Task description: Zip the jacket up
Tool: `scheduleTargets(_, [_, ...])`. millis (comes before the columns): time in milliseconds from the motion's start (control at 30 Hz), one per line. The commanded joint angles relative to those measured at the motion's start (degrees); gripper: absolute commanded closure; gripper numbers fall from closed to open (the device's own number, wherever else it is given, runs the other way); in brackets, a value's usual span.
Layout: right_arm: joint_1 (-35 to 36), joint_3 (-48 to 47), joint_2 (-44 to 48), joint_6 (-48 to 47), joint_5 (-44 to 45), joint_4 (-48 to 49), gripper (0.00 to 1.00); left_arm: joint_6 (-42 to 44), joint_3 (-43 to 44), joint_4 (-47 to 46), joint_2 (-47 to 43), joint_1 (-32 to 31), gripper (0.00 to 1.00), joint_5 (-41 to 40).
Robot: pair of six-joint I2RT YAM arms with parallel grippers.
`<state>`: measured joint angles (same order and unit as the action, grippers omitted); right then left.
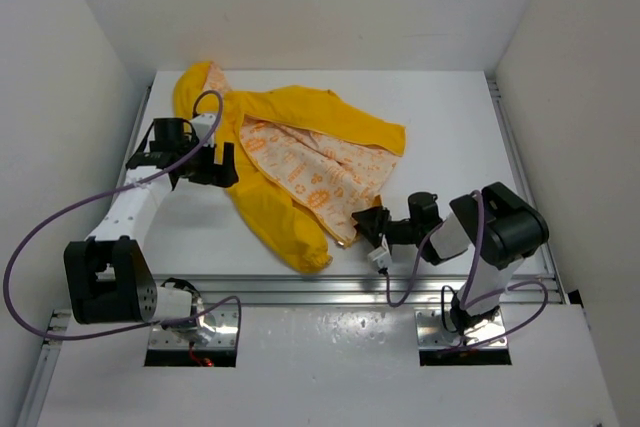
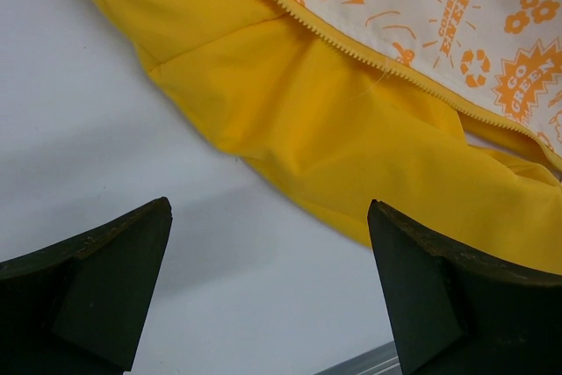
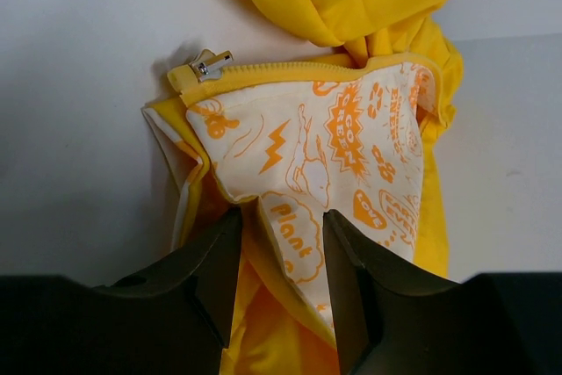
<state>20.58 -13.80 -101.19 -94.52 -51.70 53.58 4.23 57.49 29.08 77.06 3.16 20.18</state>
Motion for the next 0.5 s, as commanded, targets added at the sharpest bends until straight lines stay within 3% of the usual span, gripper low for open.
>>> scheduleTargets(0, [-0.8,-1.3,0.5,-2.7,-1.5,1.0,0.58,1.1,1.6,0.9,0.1,1.5,0.0,2.0])
scheduleTargets(367, [-5.2,1.5,8.4,-8.5,-4.7,-12.6,0.56,1.7,1.6,0.9,0.7,2.6,0.0,4.5])
scheduleTargets(467, [-4.3,2.4,7.7,-9.2,-5.2,-11.2,0.56,1.7,2.3,0.9,2.0,3.1,0.0,5.0])
